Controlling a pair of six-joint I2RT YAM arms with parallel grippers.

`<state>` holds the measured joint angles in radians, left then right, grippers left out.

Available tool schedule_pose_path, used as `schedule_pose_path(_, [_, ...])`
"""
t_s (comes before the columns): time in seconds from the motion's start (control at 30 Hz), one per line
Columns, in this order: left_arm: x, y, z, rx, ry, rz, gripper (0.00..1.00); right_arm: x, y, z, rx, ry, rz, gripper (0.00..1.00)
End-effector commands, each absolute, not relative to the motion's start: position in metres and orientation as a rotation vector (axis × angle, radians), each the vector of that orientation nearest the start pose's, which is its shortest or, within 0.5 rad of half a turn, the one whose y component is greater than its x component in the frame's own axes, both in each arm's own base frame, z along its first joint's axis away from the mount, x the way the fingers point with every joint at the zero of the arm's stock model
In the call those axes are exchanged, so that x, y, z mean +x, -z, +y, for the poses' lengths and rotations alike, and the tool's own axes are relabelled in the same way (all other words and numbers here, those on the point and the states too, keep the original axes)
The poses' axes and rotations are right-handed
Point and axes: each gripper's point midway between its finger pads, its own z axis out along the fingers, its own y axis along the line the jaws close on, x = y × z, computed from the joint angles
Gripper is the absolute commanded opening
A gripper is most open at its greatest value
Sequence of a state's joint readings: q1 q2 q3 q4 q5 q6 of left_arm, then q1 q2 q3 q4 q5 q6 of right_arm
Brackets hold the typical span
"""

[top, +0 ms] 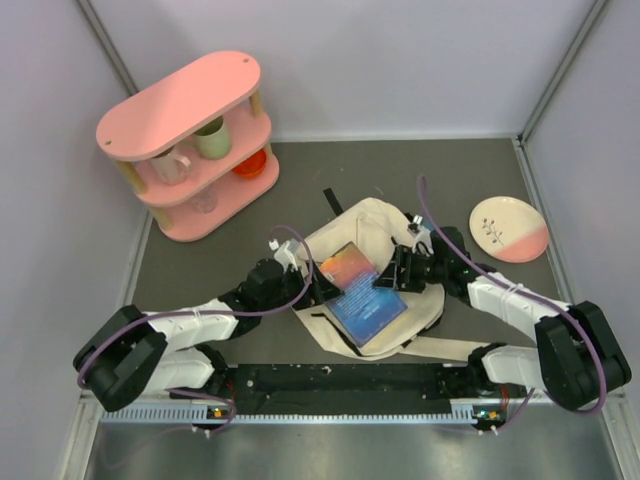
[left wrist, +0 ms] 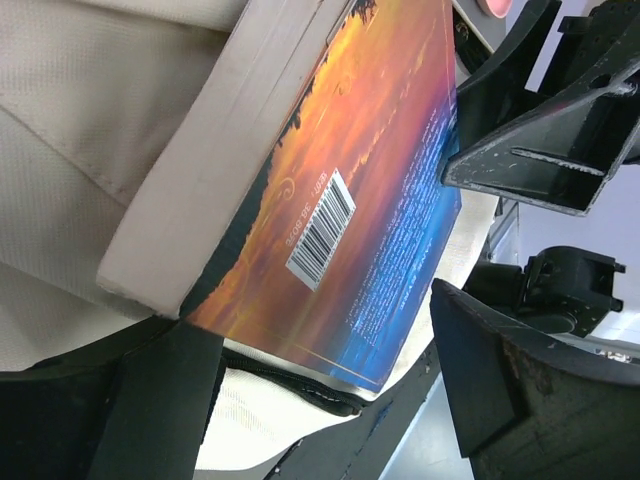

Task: Pack the student bag
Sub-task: Adjust the book.

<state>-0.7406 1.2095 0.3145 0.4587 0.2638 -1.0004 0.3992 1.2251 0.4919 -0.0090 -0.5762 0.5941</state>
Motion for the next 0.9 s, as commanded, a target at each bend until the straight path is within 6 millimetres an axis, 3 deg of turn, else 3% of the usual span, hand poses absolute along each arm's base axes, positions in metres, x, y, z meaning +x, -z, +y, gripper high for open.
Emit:
schedule_pose_path(0.0, [0.209,-0.149,-0.305,-0.016,1.388,2.067,0.84,0.207,-0.093,0.237,-0.201,-1.266,2.387,0.57])
schedule_pose_path(0.27, [0.221,-0.182,-0.309,0.055,1.337,2.001,0.75,0.201,-0.106,0.257,-0.232,-1.380,2.338,0.54])
schedule_pose_path(0.47, [0.225,-0.186,-0.323,0.106,1.379,1.993,0.74,0.200,-0.106,0.274,-0.276,-1.435,2.345,0.54])
schedule_pose_path(0.63, [0.225,-0.185,-0.326,0.103,1.393,1.998,0.66,0.202,-0.108,0.276,-0.289,-1.428,2.336,0.54])
schedule_pose_path(0.7, [0.225,-0.181,-0.325,0.110,1.381,2.014,0.60,0.203,-0.110,0.276,-0.300,-1.423,2.327,0.54])
schedule_pose_path(0.8, [0.225,-0.182,-0.327,0.144,1.361,2.023,0.32,0.204,-0.114,0.275,-0.302,-1.418,2.313,0.54])
schedule_pose_path(0.83, [0.226,-0.183,-0.327,0.148,1.351,2.032,0.15,0.205,-0.115,0.275,-0.295,-1.405,2.323,0.56])
schedule_pose_path(0.87, [0.228,-0.185,-0.326,0.148,1.335,2.026,0.06,0.209,-0.118,0.273,-0.285,-1.375,2.313,0.61])
